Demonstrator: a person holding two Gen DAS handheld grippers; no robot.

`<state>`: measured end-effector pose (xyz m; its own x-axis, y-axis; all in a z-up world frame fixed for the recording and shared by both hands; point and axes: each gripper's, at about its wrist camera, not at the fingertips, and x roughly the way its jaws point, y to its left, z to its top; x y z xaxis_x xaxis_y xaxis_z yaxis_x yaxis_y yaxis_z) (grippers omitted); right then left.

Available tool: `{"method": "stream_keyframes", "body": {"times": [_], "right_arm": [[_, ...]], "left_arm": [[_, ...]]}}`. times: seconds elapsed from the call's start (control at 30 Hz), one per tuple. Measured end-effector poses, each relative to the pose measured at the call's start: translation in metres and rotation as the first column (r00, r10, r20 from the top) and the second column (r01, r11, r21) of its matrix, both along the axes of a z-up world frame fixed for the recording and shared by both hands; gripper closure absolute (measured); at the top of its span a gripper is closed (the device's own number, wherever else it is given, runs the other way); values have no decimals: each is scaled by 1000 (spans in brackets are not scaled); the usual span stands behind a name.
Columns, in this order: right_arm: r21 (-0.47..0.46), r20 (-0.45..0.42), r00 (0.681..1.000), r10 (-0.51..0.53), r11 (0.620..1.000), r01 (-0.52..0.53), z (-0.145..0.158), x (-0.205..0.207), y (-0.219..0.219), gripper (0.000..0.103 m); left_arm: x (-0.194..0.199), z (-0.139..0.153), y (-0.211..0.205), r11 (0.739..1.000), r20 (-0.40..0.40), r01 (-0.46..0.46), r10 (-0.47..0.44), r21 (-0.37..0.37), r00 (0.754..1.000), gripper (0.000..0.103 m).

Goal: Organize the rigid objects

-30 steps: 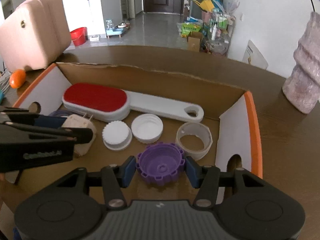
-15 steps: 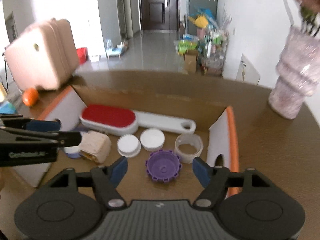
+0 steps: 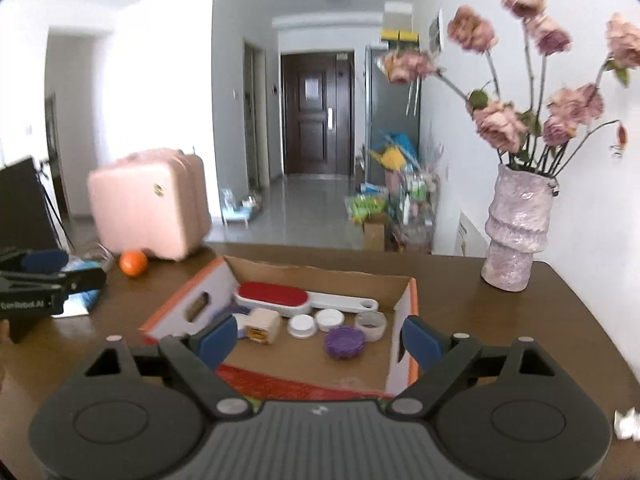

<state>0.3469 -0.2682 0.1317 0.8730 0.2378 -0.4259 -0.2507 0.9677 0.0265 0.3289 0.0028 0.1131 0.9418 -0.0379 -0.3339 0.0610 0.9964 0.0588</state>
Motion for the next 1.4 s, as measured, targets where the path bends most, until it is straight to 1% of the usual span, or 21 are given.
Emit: {"method": "stream_keyframes", "body": {"times": [0.07,0.2,0.27,0.3,0.4,0.5,0.57,0.63,0.7,0.8,0.93,1.03,1.17,1.27,1.33,1.4], "right_arm": [[5,38,999,-4,1000,4,-6,-22,3,12],[-36,101,992,-81,996,85,-24,-62,13,12],[-17,125,989,-85,996,88,-35,-86,18,12],[-1,131,988,-85,996,86,-40,-96,19,12],[11,150,984,-93,996,93,-58,-131,25,12],[-26,191,970,-153,987,160,-79,-162,35,12],[-33,179,970,-163,985,171,-94,-180,38,12],[-49,169,974,-150,986,160,-106,-196,39,12],[-59,155,976,-151,985,162,-115,-208,40,12],[-44,120,983,-140,988,146,-126,-219,38,12],[-32,101,981,-164,985,168,-131,-217,39,12],[-18,89,983,-161,987,163,-134,-214,38,12],[-13,65,985,-157,987,158,-140,-204,37,12],[11,33,987,-157,988,157,-144,-192,33,13],[19,21,988,-155,988,154,-144,-183,30,13],[6,14,988,-155,988,155,-146,-172,29,13]], "left_arm": [[-24,-3,5,1000,35,2,-2,2,999,13],[-70,-11,6,1000,73,4,-5,7,997,9],[-91,-19,6,1000,76,17,-17,-1,997,4],[-104,-24,6,1000,75,23,-23,-2,997,4],[-134,-44,4,999,55,39,-39,-5,998,2],[-161,-75,4,997,32,64,-63,-31,998,0],[-170,-95,3,999,-8,37,-37,-16,999,0],[-178,-109,2,1000,-42,18,-18,1,999,0],[-185,-116,3,1000,-57,16,-17,-13,998,0],[-187,-121,0,1000,-74,20,-21,-15,997,0],[-187,-122,-2,999,-71,33,-32,2,997,0],[-182,-125,-6,999,-89,41,-41,4,995,0],[-167,-130,-11,999,-131,42,-40,17,991,0],[-151,-133,-14,999,-173,49,-46,14,984,0],[-141,-133,-17,998,-176,58,-54,20,983,0],[-127,-131,-20,997,-171,67,-61,29,983,1]]}}
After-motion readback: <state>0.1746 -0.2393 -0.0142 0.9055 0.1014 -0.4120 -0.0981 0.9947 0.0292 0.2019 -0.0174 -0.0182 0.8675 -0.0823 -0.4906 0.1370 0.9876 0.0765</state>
